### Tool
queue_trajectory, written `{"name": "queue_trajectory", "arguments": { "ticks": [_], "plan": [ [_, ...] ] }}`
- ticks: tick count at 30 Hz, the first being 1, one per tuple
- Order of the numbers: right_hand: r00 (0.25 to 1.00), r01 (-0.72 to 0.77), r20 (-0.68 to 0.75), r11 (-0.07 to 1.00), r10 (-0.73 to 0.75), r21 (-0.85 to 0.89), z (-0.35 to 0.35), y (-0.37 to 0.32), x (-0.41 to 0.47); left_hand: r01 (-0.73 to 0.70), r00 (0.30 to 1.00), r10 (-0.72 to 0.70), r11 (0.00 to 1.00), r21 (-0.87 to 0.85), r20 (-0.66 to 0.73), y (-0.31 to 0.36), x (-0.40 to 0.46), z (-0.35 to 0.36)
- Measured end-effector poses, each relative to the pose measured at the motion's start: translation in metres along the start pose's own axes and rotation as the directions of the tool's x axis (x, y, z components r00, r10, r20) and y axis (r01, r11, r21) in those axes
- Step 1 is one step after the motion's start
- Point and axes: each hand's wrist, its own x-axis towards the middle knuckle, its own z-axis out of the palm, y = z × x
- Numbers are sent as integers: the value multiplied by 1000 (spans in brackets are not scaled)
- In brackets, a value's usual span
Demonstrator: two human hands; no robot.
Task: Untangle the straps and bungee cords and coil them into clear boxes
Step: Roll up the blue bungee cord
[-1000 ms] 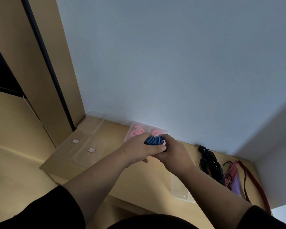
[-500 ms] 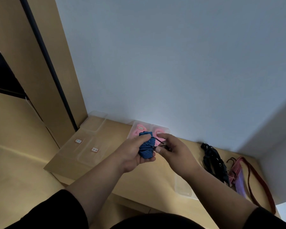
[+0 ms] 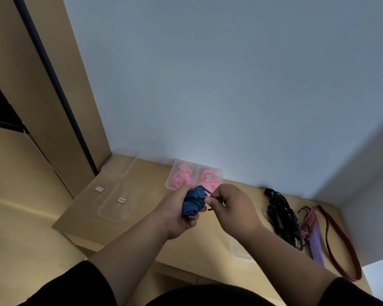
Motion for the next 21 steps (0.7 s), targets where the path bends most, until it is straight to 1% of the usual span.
{"name": "queue_trajectory", "arguments": {
  "ticks": [3,6,8,10,12,15,21],
  "plan": [
    [1000,25,-11,998,-26,-58,1,-3,-3,43,998,-47,993,-111,-30,-3,2,8],
    [999,-24,-33,1000,24,8,4,-6,-6,122,993,-120,962,-244,20,-5,2,13],
    [998,-56,-37,995,60,87,6,-6,-7,112,993,-114,953,-283,11,-4,3,16],
    [998,-62,-10,989,64,135,9,-2,-8,76,996,-86,963,-257,-30,-1,4,18],
    [999,-34,42,988,28,148,9,1,-7,57,996,-71,974,-218,-58,2,5,19],
    [986,60,146,992,-76,114,4,3,-4,61,995,-76,978,-198,-65,5,6,19],
    [938,115,327,993,-118,26,-4,4,2,122,990,-133,974,-191,-48,3,10,16]
  ]
}}
